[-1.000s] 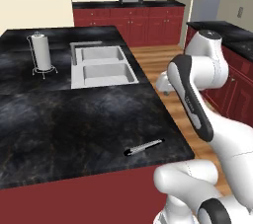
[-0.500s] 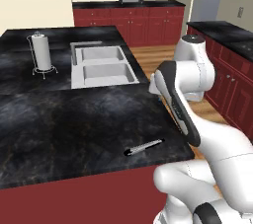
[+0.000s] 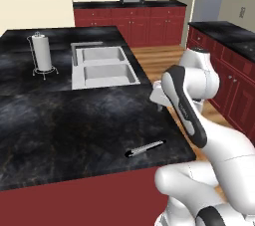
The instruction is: Pick up the tongs from the counter and place them near the plate next to the oven.
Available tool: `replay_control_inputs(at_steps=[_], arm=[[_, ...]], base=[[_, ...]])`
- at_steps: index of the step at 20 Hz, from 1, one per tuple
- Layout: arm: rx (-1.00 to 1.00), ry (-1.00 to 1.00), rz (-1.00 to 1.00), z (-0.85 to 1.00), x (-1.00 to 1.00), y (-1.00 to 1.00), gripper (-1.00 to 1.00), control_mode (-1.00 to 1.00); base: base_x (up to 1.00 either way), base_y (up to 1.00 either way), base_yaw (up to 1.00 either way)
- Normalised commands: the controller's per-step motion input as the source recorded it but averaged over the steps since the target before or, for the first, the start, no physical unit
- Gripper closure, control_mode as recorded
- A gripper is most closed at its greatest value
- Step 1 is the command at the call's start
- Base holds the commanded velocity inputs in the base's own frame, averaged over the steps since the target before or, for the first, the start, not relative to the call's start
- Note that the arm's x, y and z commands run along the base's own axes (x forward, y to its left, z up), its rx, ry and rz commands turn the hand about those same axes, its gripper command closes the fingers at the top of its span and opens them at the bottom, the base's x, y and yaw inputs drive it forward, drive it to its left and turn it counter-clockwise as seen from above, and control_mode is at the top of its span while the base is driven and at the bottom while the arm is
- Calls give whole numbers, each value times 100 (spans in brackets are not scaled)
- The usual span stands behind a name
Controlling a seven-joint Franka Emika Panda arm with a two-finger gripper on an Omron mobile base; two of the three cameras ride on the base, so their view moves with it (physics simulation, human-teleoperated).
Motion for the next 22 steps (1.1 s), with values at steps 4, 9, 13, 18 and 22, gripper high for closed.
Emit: replay_control_inputs(at_steps=[4,9,13,18,22], arm=[[4,0,-3,-41,10,11,-100,-100],[3,0,-1,-41,19,5,-100,-100],[0,0,0,-39,17,9,-100,-100],[0,0,0,-31,16,9,-100,-100],[0,0,0,-40,16,13,-100,-100]], base=[[0,0,0],[0,0,0],[0,0,0],[0,0,0],[0,0,0]])
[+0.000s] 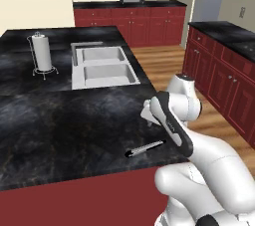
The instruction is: Pick up the tongs from the counter and place them near the plate next to the oven.
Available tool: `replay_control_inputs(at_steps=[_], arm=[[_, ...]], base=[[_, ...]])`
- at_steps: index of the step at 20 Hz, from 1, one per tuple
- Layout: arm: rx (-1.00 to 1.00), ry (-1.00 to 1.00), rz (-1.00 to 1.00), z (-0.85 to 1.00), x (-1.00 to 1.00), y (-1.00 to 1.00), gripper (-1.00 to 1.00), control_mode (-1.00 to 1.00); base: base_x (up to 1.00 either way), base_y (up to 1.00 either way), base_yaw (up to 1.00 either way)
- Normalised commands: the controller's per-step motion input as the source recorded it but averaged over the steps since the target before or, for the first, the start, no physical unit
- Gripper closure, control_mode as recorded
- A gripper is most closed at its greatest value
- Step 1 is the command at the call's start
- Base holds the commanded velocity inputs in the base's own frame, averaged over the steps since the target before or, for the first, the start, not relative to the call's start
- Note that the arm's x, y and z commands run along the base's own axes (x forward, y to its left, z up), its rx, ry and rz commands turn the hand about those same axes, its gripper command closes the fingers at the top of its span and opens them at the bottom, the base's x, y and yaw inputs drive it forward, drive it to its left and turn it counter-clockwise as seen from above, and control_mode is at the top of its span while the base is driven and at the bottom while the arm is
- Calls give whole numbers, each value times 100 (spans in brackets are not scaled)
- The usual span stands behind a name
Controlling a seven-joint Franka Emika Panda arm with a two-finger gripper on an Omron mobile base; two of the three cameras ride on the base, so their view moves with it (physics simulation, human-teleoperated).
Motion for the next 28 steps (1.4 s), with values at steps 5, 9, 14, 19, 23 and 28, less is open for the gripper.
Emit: replay_control_inputs(at_steps=[5,9,14,19,23,28], arm=[[0,0,0,-56,16,17,-100,-100],[2,0,-1,-47,22,15,-100,-100],[3,0,-2,-49,15,21,-100,-100],[0,-1,0,-39,22,21,-100,-100],[0,0,0,-42,23,17,-100,-100],[-2,-1,0,-43,4,9,-100,-100]], base=[[0,0,0],[0,0,0],[0,0,0],[0,0,0],[0,0,0],[0,0,0]])
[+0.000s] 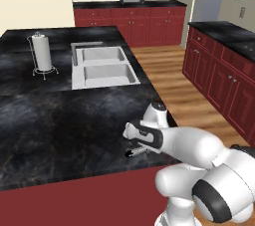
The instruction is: Pick up the tongs from the counter and place them near the plate next to the oven.
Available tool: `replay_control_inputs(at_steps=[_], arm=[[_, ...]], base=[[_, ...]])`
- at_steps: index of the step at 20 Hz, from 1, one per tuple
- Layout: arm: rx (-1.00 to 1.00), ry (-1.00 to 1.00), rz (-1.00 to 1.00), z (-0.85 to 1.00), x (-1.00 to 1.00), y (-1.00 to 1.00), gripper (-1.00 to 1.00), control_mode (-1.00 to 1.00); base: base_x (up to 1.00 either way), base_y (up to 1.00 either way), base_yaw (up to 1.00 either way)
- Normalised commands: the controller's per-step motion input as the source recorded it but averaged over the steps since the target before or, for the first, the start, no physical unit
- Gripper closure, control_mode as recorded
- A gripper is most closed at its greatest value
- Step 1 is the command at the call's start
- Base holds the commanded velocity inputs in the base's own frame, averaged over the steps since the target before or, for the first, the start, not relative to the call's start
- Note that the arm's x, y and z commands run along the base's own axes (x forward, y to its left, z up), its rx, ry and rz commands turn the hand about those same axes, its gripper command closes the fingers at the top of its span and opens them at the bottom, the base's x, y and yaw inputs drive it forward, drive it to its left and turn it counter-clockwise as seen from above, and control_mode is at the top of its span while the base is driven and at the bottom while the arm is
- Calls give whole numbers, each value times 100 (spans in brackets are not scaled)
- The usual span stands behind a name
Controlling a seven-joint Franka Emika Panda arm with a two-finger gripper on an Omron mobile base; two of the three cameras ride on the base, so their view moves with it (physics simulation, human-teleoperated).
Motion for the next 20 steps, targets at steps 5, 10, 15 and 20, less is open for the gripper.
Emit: replay_control_inputs(at_steps=[5,10,15,20], arm=[[-5,-12,0,-36,1,4,-100,-100],[-5,-17,0,-41,0,3,-100,-100],[-2,-7,0,-47,0,0,100,-100],[0,-7,-2,-62,-7,0,100,-100]], base=[[0,0,0],[0,0,0],[0,0,0],[0,0,0]])
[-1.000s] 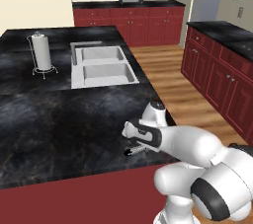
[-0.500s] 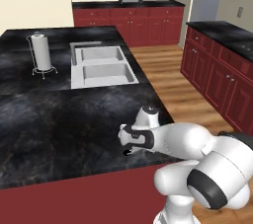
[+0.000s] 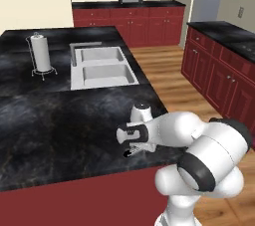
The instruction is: Pick up the tongs from the counter and place them near the plate next to the oven.
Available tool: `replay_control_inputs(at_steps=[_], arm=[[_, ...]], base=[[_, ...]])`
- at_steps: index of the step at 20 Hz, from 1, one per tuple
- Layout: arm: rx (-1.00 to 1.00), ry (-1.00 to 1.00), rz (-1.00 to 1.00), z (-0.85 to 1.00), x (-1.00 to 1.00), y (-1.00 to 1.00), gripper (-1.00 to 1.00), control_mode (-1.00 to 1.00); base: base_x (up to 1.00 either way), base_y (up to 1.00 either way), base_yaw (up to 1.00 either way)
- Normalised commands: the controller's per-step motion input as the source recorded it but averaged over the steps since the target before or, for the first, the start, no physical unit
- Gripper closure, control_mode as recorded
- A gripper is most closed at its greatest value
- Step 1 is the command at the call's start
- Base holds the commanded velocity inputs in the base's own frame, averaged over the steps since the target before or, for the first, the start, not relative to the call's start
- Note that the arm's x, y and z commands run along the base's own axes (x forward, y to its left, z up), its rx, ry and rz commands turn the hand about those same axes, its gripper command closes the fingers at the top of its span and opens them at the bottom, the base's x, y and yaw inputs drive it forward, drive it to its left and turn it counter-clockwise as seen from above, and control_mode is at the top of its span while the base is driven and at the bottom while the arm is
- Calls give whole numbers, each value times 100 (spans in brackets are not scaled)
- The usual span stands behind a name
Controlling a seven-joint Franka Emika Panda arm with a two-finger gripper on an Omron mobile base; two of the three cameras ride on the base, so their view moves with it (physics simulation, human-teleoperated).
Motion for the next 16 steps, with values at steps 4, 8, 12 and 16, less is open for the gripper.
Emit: replay_control_inputs(at_steps=[4,8,12,16], arm=[[0,-30,-5,-53,-18,0,100,-100],[0,-36,-9,-4,-9,0,100,-100],[12,-26,-2,56,-10,-2,100,-100],[19,-2,3,72,-4,-7,100,-100]], base=[[0,0,0],[0,0,0],[0,0,0],[0,0,0]])
